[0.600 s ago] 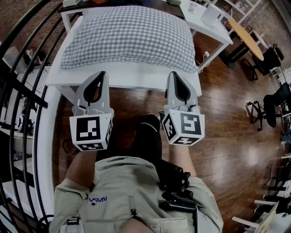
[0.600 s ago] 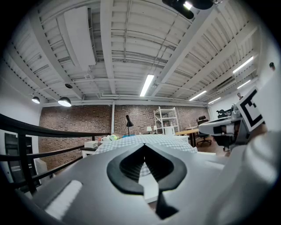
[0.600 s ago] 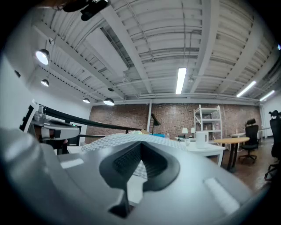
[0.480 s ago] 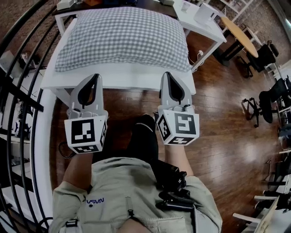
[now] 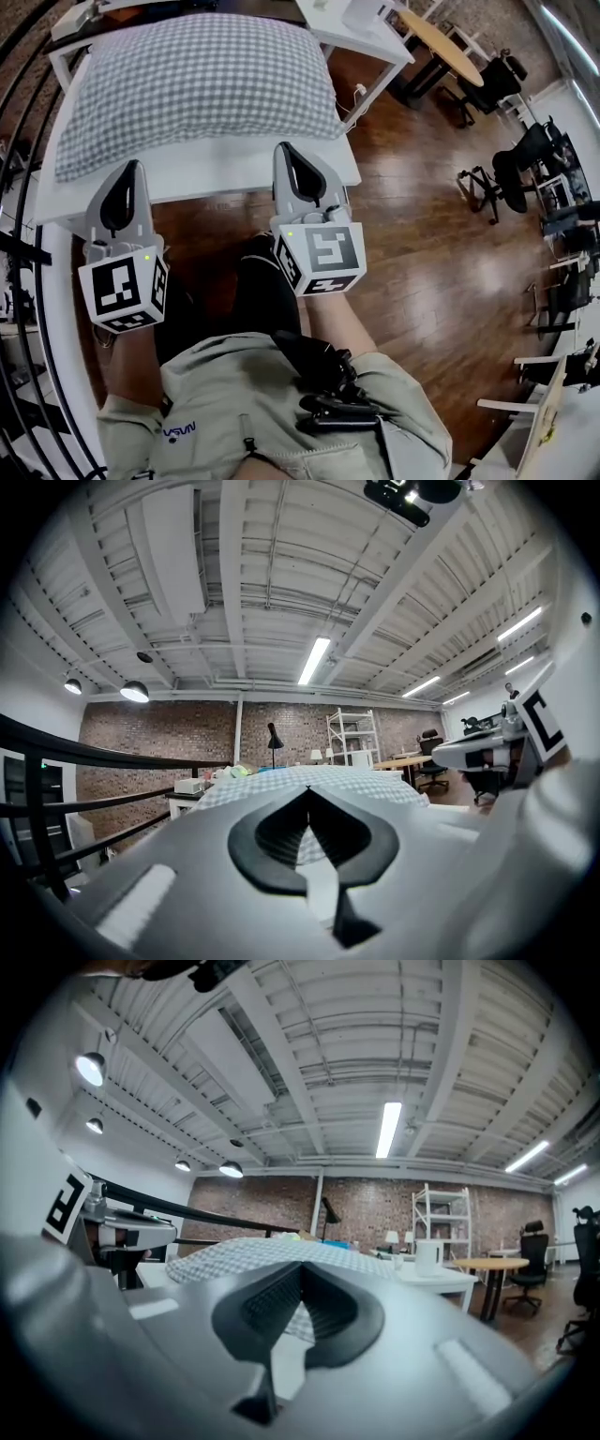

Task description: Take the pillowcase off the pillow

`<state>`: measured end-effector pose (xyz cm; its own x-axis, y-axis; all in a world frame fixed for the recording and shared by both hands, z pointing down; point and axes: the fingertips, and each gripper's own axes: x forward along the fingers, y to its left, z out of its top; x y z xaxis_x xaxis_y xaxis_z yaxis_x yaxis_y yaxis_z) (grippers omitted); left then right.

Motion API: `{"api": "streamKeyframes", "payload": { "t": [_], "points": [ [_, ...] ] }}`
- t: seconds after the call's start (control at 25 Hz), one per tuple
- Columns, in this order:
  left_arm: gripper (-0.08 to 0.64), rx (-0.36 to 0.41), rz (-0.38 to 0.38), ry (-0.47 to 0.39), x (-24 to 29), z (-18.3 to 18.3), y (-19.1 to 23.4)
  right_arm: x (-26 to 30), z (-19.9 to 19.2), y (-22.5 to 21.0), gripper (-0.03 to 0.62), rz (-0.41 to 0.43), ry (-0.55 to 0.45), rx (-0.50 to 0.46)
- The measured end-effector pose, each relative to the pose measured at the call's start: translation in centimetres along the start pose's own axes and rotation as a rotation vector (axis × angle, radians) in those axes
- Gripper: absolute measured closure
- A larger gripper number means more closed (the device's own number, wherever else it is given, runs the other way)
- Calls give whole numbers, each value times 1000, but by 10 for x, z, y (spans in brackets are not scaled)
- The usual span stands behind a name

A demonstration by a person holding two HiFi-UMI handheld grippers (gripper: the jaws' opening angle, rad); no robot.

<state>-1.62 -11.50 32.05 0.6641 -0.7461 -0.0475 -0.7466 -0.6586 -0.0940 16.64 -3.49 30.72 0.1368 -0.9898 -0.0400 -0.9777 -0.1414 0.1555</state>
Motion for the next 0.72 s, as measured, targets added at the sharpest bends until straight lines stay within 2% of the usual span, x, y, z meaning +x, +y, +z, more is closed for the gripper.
{"api": "streamKeyframes", "payload": {
  "t": [0.16, 0.4, 0.56, 0.72],
  "points": [
    [554, 10, 10, -7, 8, 5, 3, 15, 7, -2, 588, 17, -6, -12],
    [554, 50, 63, -25, 25, 20, 23, 46, 28, -1, 588, 57, -50, -40],
    [554, 78, 133, 4, 41, 23, 68, 91, 41, 25, 588, 125, -83, -39],
    [554, 55, 193, 57, 63, 19, 121, 147, 48, 56, 588, 200, -74, -60]
  ]
}}
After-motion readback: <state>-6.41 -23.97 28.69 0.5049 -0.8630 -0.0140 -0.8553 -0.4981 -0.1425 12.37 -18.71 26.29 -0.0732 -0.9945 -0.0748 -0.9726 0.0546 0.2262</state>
